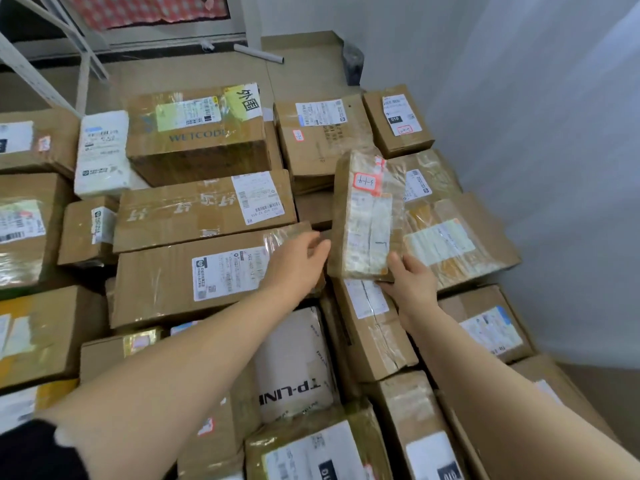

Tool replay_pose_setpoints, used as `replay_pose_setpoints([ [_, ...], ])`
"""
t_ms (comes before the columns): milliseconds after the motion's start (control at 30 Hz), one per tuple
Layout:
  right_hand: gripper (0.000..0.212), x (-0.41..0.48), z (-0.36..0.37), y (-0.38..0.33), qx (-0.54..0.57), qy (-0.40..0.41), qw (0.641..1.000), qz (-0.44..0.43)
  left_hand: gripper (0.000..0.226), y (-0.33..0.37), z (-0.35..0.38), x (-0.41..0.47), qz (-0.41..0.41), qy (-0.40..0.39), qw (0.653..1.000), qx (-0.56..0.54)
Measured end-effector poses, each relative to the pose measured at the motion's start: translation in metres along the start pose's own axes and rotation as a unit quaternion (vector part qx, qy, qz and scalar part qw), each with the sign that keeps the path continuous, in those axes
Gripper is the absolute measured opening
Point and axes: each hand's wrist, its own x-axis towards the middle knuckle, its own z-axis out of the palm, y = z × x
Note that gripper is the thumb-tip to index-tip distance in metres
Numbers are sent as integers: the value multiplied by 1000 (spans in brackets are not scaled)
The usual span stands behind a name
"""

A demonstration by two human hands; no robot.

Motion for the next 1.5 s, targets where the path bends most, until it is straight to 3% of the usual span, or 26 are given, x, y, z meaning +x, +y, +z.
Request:
replay_pose_setpoints([
  [100,20,-48,-24,7,22,-31,999,27,31,8,9,-41,14,-58,997,-46],
  [167,15,-74,-35,15,18,-44,998,41,46,8,15,-65,17,-90,994,-53],
  [333,18,-127,-55,42,-21,-65,995,74,41,-5,25,-117,-14,-98,995,-14],
  [500,16,-157,-58,72,-154,-71,985,39,32,-32,27,-148,-24,-111,993,31],
  [633,6,-164,-41,88,-290,-104,951,6,27,-61,24,-156,-55,-118,990,55],
  [767,17,-164,-18,90,-362,-135,922,-33,26,-88,20,-154,-110,-111,986,59],
  [867,13,-156,-3,85,-431,-145,889,-62,26,-101,19,-149,-143,-96,984,49],
  [933,30,-153,4,83,-457,-143,875,-71,27,-107,20,-145,-158,-86,983,44],
  [1000,39,-150,9,83,-457,-139,876,-74,28,-110,21,-142,-170,-78,982,39],
  [1200,40,-143,19,87,-440,-139,885,-55,17,-110,27,-139,-175,-72,981,44],
  [1400,25,-130,25,95,-398,-156,904,-7,32,-114,37,-134,-151,-59,983,82],
  [1500,31,-123,26,104,-408,-151,900,12,37,-115,35,-135,-134,-4,983,129],
])
